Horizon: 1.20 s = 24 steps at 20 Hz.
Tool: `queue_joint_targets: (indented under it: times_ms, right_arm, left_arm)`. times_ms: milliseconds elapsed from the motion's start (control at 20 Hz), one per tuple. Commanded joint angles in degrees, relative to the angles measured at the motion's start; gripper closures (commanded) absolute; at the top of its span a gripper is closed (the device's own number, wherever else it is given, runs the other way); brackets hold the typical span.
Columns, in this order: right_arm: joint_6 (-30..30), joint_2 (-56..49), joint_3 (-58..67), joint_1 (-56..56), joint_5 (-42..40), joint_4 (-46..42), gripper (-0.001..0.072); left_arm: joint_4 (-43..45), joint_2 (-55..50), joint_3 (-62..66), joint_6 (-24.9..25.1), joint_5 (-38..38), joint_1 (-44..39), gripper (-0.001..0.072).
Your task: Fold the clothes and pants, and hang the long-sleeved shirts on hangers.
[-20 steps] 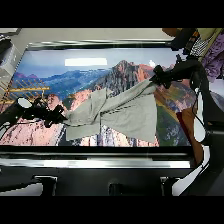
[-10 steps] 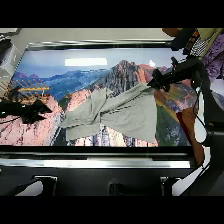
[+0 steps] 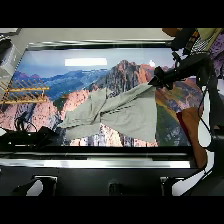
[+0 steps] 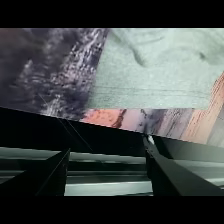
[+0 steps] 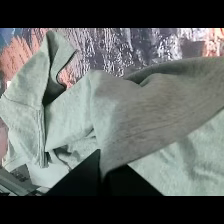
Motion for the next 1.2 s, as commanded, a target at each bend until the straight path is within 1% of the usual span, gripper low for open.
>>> queue_joint_targets:
  times_ms: [0,150,300,450,650,800,850,900,950,1000,1150]
  right_arm:
    - [0.0,1.4,0.0,0.1,-2.2,0.0,0.0673]
    - [0.0,2.6,0.0,0.1,-2.4,0.0,0.0673]
    - [0.0,3.5,0.0,0.1,-2.4,0.0,0.0673]
    - [0.4,3.7,0.0,0.1,-2.5,0.0,0.0673]
    - [0.4,4.2,0.0,0.1,-3.3,0.0,0.0673]
    - [0.4,4.4,0.0,0.1,-3.9,0.0,0.0673]
    - [0.4,4.5,0.0,0.1,-3.9,0.0,0.0673]
    - [0.4,4.7,0.0,0.1,-3.8,0.0,0.0673]
    - [0.4,4.9,0.0,0.1,-3.8,0.0,0.0673]
    - [0.4,5.3,0.0,0.1,-3.8,0.0,0.0673]
    - [-1.4,8.1,0.0,0.1,-2.6,0.0,0.0673]
  left_arm:
    - [-5.8,-0.8,-5.8,3.9,7.7,-3.1,0.0169]
    - [-8.0,-4.9,-5.8,5.8,11.9,-4.7,0.0168]
    - [-11.6,-10.4,-5.8,9.4,13.0,-5.2,0.0169]
    - [-11.7,-13.6,-5.7,10.1,14.1,-5.2,0.0170]
    - [-12.7,-14.6,-5.7,10.1,16.7,-5.6,0.0174]
    - [-14.8,-16.0,-5.7,10.1,17.7,-8.9,0.0174]
    - [-15.4,-16.9,-5.7,10.1,17.8,-10.5,0.0187]
    - [-16.0,-17.9,-5.7,10.1,17.7,-12.3,0.0229]
    - [-16.3,-18.6,-5.7,10.1,17.7,-13.6,0.0463]
    - [-16.9,-18.6,-5.5,10.1,17.5,-14.1,0.0681]
    - [-20.3,-16.7,-0.2,10.1,14.2,-12.5,0.0690]
